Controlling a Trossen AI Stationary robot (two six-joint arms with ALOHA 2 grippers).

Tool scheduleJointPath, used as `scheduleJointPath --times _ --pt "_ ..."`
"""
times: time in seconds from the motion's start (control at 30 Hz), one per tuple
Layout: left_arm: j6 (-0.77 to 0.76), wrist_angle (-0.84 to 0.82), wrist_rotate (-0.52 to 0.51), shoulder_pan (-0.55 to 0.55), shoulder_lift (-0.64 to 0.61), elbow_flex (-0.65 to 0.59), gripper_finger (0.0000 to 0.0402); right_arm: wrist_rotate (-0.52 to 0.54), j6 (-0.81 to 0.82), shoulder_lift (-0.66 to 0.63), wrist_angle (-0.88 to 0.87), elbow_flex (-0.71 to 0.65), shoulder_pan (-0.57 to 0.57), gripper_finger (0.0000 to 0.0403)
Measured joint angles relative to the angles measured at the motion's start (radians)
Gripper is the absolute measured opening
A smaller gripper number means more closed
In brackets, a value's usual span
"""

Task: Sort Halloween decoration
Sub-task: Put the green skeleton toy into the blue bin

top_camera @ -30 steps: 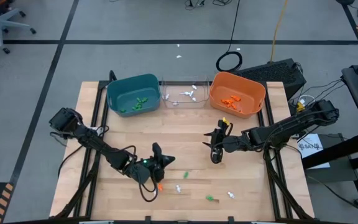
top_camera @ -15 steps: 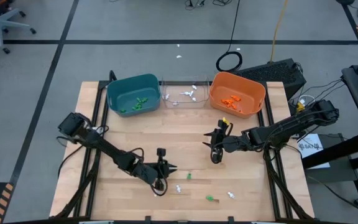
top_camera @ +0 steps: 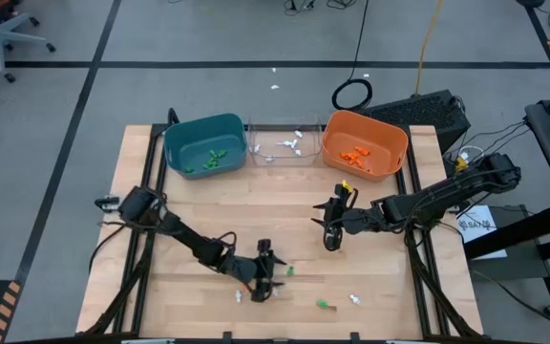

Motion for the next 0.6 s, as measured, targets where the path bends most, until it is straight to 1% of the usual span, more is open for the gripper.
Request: scheduleJointPath --times 0.1,0.2,0.4,0.6 --pt "0.015 0.032 0.074 0.021 0.040 0.022 0.0295 0.000 0.000 0.000 0.000 0.000 0.000 0.0148" --pt "0.034 0.052 0.086 0.038 0.057 0.040 0.0306 -0.001 0.000 0.000 0.000 0.000 0.000 0.0148" --pt "0.026 0.060 0.127 0.067 0.059 0.042 0.0309 -0.003 0.000 0.000 -0.004 0.000 0.000 0.0148" --pt "0.028 0.059 0.126 0.065 0.083 0.041 0.0309 -0.003 0.000 0.000 -0.003 0.000 0.000 0.0148"
